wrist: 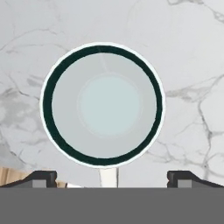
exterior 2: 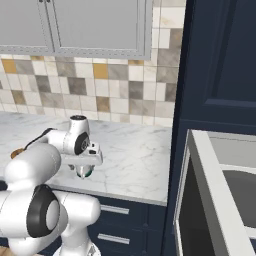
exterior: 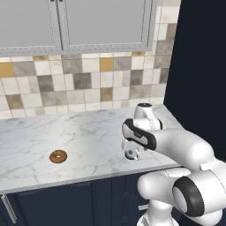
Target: Pick the mug from the counter and place it inside the microwave. Then close the microwave.
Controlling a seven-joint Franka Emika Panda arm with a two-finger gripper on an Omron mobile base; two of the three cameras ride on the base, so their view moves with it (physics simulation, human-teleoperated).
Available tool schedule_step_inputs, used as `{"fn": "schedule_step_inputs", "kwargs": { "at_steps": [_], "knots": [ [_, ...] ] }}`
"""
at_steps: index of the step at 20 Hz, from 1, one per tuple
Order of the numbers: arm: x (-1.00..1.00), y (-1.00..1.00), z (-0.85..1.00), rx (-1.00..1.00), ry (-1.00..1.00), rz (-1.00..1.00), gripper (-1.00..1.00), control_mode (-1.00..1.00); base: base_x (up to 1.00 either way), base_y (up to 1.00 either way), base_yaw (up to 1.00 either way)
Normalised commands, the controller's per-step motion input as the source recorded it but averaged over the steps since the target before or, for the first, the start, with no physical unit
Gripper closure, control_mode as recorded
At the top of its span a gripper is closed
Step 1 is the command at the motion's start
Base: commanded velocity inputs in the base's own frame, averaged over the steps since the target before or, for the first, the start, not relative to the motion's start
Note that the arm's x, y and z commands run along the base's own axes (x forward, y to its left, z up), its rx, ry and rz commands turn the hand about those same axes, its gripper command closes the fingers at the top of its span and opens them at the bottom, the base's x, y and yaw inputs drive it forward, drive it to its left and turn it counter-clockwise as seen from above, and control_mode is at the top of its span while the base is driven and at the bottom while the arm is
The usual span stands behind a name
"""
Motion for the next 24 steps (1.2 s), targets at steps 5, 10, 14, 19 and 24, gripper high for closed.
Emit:
{"fn": "schedule_step_inputs", "kwargs": {
  "at_steps": [5,10,14,19,24],
  "knots": [
    [-0.01,0.00,-0.19,0.00,0.00,0.00,-1.00,-1.00,0.00,0.00,0.00],
    [0.00,0.00,-0.12,0.00,0.00,0.00,-1.00,-1.00,0.00,0.00,0.00],
    [0.00,0.00,-0.08,0.00,0.00,0.00,-1.00,-1.00,0.00,0.00,0.00],
    [0.00,0.00,0.00,0.00,0.00,0.00,-1.00,-1.00,0.00,0.00,0.00],
    [0.00,0.00,0.00,0.00,0.00,0.00,1.00,-1.00,0.00,0.00,0.00]
  ]
}}
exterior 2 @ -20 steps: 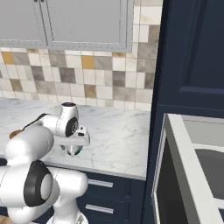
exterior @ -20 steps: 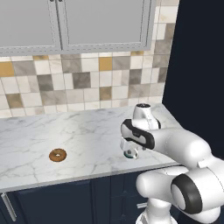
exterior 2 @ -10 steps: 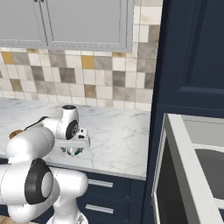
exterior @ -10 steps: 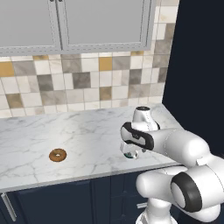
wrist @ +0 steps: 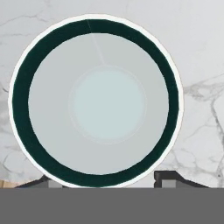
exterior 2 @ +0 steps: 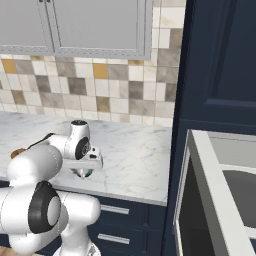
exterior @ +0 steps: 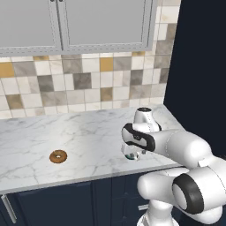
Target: Pick the mug from the counter and place it inside the microwave. Then close the microwave.
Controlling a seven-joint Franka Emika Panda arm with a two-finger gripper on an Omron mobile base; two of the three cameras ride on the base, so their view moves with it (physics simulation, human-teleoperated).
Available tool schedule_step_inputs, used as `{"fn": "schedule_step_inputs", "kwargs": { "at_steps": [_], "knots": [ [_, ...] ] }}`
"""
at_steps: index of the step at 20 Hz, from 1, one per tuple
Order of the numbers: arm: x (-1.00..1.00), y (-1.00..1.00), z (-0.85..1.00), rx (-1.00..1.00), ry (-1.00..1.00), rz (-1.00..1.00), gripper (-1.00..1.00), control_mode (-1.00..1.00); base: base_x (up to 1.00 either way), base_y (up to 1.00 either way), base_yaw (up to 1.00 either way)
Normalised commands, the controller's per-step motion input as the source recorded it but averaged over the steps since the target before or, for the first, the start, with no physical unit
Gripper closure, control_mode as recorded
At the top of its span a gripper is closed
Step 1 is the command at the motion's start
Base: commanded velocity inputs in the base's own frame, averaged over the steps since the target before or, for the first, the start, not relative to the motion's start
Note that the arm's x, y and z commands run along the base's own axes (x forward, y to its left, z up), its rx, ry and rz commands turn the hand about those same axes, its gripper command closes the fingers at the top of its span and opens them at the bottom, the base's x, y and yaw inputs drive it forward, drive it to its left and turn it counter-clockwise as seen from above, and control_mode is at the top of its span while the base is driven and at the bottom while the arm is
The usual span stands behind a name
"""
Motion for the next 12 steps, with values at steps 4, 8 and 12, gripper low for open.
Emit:
{"fn": "schedule_step_inputs", "kwargs": {
  "at_steps": [4,8,12],
  "knots": [
    [0.00,0.00,0.00,0.00,0.00,0.00,1.00,-1.00,0.00,0.00,0.00],
    [0.00,0.00,0.00,0.00,0.00,0.00,1.00,-1.00,0.00,0.00,0.00],
    [0.00,0.00,0.00,0.00,0.00,0.00,1.00,-1.00,0.00,0.00,0.00]
  ]
}}
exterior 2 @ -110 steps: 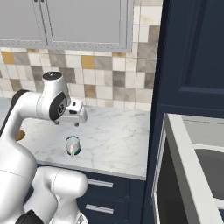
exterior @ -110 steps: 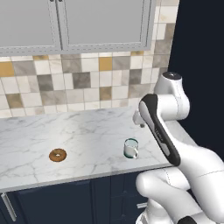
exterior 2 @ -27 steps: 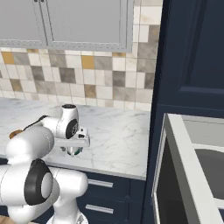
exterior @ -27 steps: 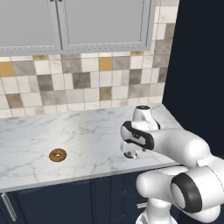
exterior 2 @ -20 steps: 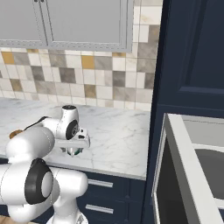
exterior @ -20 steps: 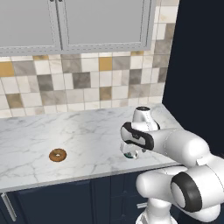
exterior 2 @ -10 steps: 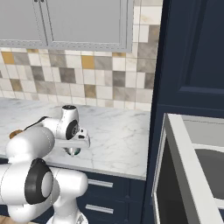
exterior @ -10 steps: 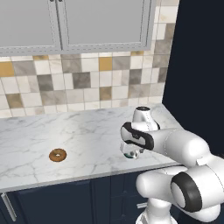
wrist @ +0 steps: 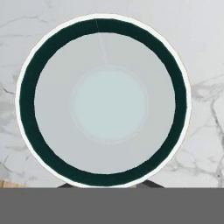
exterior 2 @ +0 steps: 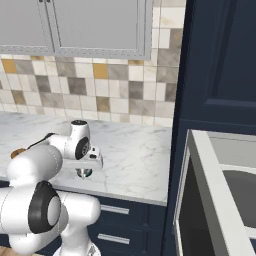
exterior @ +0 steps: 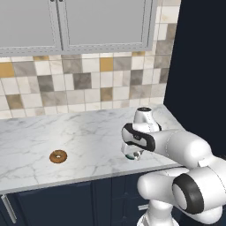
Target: Pick the mug from the counter and place it inside the microwave. Then close the microwave.
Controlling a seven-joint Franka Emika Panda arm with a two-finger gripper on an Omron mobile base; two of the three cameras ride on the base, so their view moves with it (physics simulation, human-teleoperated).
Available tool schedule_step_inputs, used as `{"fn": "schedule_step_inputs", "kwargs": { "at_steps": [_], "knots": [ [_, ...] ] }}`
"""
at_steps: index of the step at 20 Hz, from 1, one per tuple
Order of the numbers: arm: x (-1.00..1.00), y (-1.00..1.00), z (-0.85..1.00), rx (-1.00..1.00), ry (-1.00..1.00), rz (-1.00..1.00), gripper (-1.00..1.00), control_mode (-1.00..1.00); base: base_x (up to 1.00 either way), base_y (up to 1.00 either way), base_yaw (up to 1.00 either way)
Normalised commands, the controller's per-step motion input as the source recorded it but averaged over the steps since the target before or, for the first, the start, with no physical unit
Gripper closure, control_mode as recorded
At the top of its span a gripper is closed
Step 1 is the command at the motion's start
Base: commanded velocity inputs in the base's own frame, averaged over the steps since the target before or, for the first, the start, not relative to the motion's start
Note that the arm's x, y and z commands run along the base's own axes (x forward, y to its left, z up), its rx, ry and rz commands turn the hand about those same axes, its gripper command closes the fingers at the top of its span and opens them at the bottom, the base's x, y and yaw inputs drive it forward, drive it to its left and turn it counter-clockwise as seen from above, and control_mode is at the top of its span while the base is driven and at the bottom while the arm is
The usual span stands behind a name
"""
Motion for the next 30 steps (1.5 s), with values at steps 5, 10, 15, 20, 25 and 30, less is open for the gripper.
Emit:
{"fn": "schedule_step_inputs", "kwargs": {
  "at_steps": [5,10,15,20,25,30],
  "knots": [
    [-0.01,-0.01,0.33,0.00,0.00,0.00,1.00,-1.00,0.00,0.00,0.00],
    [-0.16,0.00,0.67,0.00,0.00,0.00,1.00,-1.00,0.00,0.00,0.00],
    [-0.17,-0.02,0.75,0.00,0.00,-0.01,1.00,-1.00,0.00,0.00,0.00],
    [-0.29,-0.08,0.80,0.00,-0.06,-0.01,1.00,-1.00,0.00,0.00,0.00],
    [-0.27,-0.08,0.84,0.00,-0.13,0.00,1.00,-1.00,0.00,0.00,0.00],
    [-0.06,0.00,0.59,0.00,-0.14,0.00,1.00,-1.00,0.00,0.00,0.00]
  ]
}}
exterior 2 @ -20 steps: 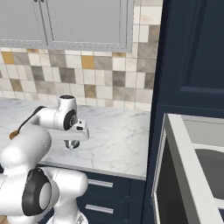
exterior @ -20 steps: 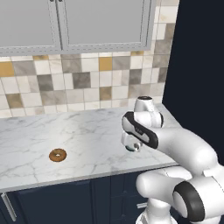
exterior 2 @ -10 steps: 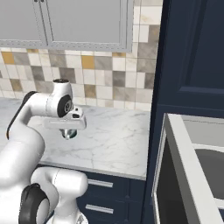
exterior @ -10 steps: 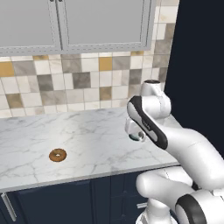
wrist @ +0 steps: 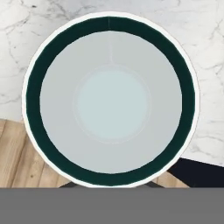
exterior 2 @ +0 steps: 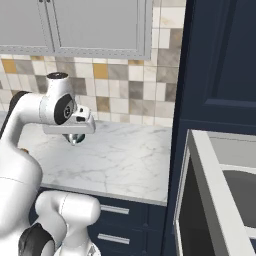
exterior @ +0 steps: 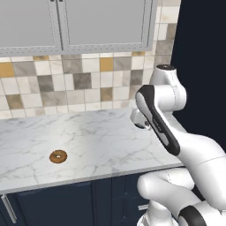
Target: Pick the mug from the counter and place it inside the microwave. Then close the microwave.
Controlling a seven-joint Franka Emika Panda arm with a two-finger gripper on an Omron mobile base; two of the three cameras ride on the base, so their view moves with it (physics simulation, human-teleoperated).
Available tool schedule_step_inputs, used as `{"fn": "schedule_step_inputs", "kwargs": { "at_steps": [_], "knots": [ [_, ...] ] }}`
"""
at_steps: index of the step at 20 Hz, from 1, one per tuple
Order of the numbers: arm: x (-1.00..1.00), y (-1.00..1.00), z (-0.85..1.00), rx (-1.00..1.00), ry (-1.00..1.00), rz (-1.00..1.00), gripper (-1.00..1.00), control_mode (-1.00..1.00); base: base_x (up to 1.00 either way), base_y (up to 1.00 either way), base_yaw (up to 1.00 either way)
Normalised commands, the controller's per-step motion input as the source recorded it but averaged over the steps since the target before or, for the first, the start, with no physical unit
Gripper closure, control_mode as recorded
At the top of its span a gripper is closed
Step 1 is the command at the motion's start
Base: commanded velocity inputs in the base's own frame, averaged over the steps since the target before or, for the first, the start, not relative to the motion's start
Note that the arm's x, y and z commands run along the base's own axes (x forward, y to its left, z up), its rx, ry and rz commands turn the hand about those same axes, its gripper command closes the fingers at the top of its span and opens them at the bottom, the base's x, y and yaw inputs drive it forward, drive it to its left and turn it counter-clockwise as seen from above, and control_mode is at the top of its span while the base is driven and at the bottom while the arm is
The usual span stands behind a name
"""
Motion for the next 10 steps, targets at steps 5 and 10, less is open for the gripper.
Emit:
{"fn": "schedule_step_inputs", "kwargs": {
  "at_steps": [5,10],
  "knots": [
    [-0.13,-0.05,0.51,0.00,-0.05,0.00,1.00,-1.00,0.00,0.00,0.00],
    [-0.38,-0.03,0.32,0.00,0.00,-0.02,1.00,-1.00,0.00,0.00,0.00]
  ]
}}
